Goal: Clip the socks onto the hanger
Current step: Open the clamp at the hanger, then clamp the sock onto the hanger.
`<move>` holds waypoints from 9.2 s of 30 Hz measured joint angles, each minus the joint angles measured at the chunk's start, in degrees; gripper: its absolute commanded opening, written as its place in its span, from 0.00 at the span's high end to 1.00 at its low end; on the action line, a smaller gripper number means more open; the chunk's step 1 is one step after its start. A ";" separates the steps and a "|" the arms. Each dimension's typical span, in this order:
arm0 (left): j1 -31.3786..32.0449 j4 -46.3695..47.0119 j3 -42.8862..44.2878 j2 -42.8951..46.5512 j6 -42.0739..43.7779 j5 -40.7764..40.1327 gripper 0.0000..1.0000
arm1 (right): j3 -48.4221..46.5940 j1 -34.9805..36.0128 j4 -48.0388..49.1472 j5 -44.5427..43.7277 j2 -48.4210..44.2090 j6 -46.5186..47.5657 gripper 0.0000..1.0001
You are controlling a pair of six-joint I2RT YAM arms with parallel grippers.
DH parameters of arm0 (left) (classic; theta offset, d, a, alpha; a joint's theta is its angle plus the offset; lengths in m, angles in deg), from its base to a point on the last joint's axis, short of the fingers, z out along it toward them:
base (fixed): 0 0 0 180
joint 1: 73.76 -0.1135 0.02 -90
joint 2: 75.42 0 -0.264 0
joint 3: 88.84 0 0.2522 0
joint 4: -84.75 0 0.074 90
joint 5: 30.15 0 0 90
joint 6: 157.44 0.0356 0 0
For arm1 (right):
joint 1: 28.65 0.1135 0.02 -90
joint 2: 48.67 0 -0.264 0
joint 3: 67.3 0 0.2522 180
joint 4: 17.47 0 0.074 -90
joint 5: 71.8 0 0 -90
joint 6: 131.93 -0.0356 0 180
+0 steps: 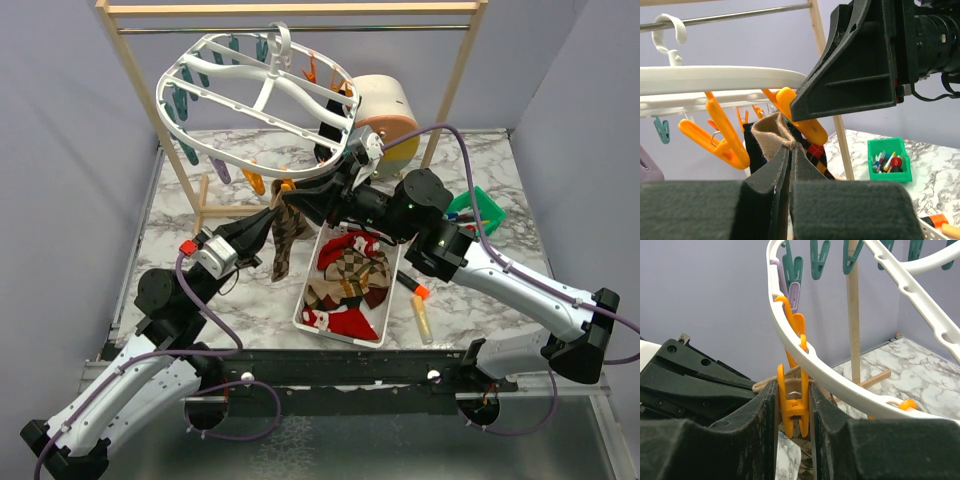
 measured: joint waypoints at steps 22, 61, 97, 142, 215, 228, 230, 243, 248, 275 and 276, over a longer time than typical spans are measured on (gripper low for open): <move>0.00 -7.37 -0.70 0.46 -0.83 0.02 1.00 | 0.00 0.11 0.52 -8.41 0.31 -4.96 1.00; 0.00 -11.26 -0.59 0.17 0.48 0.76 1.00 | -0.20 0.15 -2.54 -16.94 3.04 -6.29 0.99; 0.00 -11.19 0.39 -1.86 -0.07 3.43 1.00 | -0.20 0.15 -2.84 -17.14 3.08 -6.80 0.99; 0.00 -10.75 -1.57 -2.69 0.94 3.61 1.00 | -0.28 0.15 -4.85 -17.14 3.21 -7.72 0.99; 0.00 -13.03 -1.79 2.01 1.55 0.52 1.00 | -0.26 0.15 -5.29 -17.16 2.73 -7.80 0.99; 0.00 -11.08 -0.66 0.52 1.53 0.46 1.00 | -0.26 0.15 -5.51 -17.11 3.10 -7.87 0.99; 0.00 -10.71 -0.59 0.24 1.53 0.46 1.00 | -0.24 0.15 -5.62 -17.11 3.10 -8.02 0.99; 0.00 -9.40 0.04 -0.94 2.21 -1.60 1.00 | -0.26 0.15 -5.70 -17.11 3.69 -8.20 1.00; 0.00 -9.16 0.04 -0.94 2.43 -2.75 1.00 | -0.26 0.15 -5.68 -17.05 3.69 -8.22 0.99; 0.00 -9.11 0.48 -3.02 3.98 -4.44 1.00 | -0.07 0.04 -8.52 -12.63 -1.20 -12.13 0.00; 0.00 -9.14 0.68 -3.06 3.96 -4.44 0.99 | -0.07 0.04 -9.05 -12.48 -2.10 -12.20 0.00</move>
